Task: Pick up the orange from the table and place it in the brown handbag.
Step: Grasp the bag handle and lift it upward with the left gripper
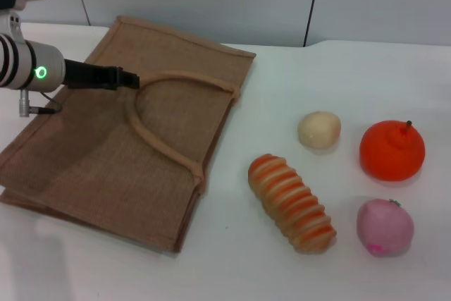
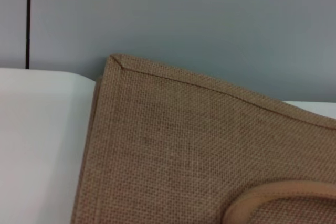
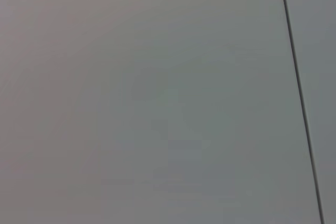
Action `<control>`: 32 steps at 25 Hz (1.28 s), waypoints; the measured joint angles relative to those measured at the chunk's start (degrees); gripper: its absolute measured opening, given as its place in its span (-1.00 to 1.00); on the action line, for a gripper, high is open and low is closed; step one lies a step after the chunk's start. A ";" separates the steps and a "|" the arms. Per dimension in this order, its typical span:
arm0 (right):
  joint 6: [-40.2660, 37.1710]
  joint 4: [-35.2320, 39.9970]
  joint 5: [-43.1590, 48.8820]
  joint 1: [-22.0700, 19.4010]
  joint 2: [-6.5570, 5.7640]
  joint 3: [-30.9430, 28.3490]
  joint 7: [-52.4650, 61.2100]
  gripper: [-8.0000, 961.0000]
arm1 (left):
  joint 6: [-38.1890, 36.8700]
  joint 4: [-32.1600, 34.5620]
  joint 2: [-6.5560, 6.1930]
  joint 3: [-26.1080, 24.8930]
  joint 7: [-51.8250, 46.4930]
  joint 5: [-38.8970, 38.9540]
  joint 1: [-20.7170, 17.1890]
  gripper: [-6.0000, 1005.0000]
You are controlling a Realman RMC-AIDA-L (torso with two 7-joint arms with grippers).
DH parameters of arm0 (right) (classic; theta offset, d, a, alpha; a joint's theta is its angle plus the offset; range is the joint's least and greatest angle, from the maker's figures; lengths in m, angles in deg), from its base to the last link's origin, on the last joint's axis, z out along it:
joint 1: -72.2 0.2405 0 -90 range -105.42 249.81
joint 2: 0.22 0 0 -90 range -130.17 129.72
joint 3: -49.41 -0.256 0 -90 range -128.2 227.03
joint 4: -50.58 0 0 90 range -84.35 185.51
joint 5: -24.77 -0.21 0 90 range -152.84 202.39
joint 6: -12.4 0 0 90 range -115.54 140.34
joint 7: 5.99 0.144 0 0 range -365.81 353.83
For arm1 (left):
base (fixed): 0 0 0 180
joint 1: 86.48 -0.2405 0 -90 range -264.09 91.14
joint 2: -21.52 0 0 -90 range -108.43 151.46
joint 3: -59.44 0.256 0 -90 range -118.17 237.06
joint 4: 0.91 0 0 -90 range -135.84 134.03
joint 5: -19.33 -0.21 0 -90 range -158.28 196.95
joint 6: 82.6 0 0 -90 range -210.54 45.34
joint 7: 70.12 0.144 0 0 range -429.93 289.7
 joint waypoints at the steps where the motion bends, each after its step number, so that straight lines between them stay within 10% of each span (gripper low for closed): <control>1: 0.00 -0.03 0.00 0.02 0.02 0.01 0.01 0.46 | -0.09 -0.20 0.00 0.00 0.14 0.00 0.06 0.04; 32: 0.00 -0.36 0.00 0.53 0.17 0.45 0.04 0.46 | -8.67 -5.81 0.50 5.26 3.29 -0.09 1.18 0.04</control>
